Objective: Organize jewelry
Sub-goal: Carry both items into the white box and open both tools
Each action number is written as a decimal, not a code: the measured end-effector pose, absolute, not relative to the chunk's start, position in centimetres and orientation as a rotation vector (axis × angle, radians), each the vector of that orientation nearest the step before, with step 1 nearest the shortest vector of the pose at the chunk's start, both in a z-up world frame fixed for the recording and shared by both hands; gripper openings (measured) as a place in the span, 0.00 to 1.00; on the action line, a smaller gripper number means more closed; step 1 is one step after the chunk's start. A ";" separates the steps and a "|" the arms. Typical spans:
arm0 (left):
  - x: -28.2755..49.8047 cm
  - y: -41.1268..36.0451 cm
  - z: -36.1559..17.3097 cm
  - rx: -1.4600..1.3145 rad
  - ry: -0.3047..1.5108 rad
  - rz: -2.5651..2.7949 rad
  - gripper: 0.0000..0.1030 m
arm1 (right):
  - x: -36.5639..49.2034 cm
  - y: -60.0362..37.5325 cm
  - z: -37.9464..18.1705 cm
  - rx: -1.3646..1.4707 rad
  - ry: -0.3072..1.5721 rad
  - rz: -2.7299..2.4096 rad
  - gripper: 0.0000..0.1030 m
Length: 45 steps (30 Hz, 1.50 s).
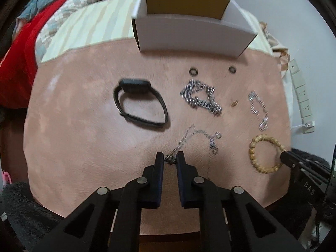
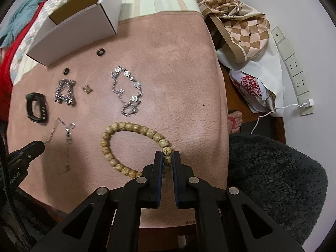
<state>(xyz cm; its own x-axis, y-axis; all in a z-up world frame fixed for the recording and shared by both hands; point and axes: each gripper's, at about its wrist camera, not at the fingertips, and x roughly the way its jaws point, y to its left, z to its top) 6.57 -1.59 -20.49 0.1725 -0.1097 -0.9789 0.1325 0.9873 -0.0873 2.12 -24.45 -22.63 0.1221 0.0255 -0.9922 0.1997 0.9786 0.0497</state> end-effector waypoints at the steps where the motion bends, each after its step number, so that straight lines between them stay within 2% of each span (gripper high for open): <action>1: 6.6 -1.4 -19.7 0.013 1.373 -0.176 0.09 | 2.1 -24.4 -22.1 0.196 1.436 -0.116 0.09; 13: 7.6 -0.6 -11.6 -0.060 1.237 -0.243 0.09 | 3.4 -22.5 -14.7 0.277 1.303 0.025 0.09; 21: 11.4 -0.6 -5.2 -0.121 1.128 -0.294 0.09 | 7.0 -21.2 -9.1 0.294 1.200 0.127 0.09; 29: 17.9 -1.6 0.6 -0.087 0.991 -0.308 0.09 | 14.1 -20.0 -4.2 0.281 1.075 0.176 0.09; 36: 23.9 -2.5 -2.7 -0.055 1.051 -0.290 0.09 | 21.2 -19.3 -5.8 0.269 1.108 0.175 0.09; 45: 29.0 -1.8 -12.4 -0.121 1.287 -0.285 0.09 | 27.0 -19.3 -14.1 0.312 1.270 0.193 0.09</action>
